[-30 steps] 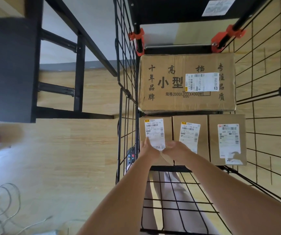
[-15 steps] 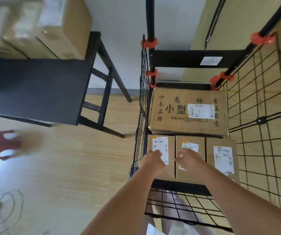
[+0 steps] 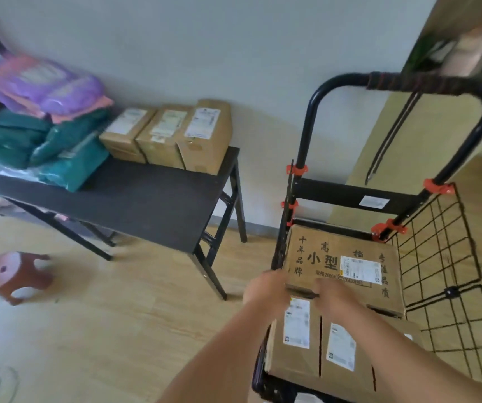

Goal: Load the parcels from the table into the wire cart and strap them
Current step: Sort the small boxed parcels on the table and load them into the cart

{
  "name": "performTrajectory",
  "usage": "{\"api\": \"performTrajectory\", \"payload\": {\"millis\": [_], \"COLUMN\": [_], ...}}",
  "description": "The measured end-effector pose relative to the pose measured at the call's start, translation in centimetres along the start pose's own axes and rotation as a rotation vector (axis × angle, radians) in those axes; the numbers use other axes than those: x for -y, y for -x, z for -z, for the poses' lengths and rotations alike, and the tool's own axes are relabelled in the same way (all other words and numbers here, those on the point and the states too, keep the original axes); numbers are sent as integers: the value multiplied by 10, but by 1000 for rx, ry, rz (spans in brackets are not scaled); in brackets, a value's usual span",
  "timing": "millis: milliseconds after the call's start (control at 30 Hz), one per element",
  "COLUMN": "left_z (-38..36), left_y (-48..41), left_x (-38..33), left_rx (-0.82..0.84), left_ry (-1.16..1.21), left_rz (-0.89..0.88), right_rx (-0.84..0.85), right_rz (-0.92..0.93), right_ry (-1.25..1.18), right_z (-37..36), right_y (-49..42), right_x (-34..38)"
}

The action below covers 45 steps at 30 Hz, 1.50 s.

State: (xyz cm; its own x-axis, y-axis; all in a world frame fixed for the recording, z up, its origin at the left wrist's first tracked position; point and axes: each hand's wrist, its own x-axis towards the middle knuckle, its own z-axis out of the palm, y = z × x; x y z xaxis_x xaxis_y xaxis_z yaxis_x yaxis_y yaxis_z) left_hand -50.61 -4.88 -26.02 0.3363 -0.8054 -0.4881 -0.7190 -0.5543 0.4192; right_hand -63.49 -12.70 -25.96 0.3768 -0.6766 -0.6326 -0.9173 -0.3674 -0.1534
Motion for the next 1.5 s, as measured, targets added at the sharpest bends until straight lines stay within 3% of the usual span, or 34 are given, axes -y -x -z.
{"api": "performTrajectory", "payload": {"millis": [267,500,767,1167,1500], "left_z": [62,95,123,178,265], "left_y": [52,95,129,104,13], "left_x": [110,210,320,377,416], "left_rx": [-4,-13,-24,-94,-145], "left_ry": [-81,26,99,83,29], "left_rz": [124,190,311,315,300], "right_rx": [-232,-225,-89,-153,-153], "right_rz": [-8,87,170,238,209], "right_ry": [38,75,106,26,-20], "right_z": [-11,-41,-82,-41,10], "right_y": [33,57,69,35,-59], "right_x": [101,219,334,421,483]}}
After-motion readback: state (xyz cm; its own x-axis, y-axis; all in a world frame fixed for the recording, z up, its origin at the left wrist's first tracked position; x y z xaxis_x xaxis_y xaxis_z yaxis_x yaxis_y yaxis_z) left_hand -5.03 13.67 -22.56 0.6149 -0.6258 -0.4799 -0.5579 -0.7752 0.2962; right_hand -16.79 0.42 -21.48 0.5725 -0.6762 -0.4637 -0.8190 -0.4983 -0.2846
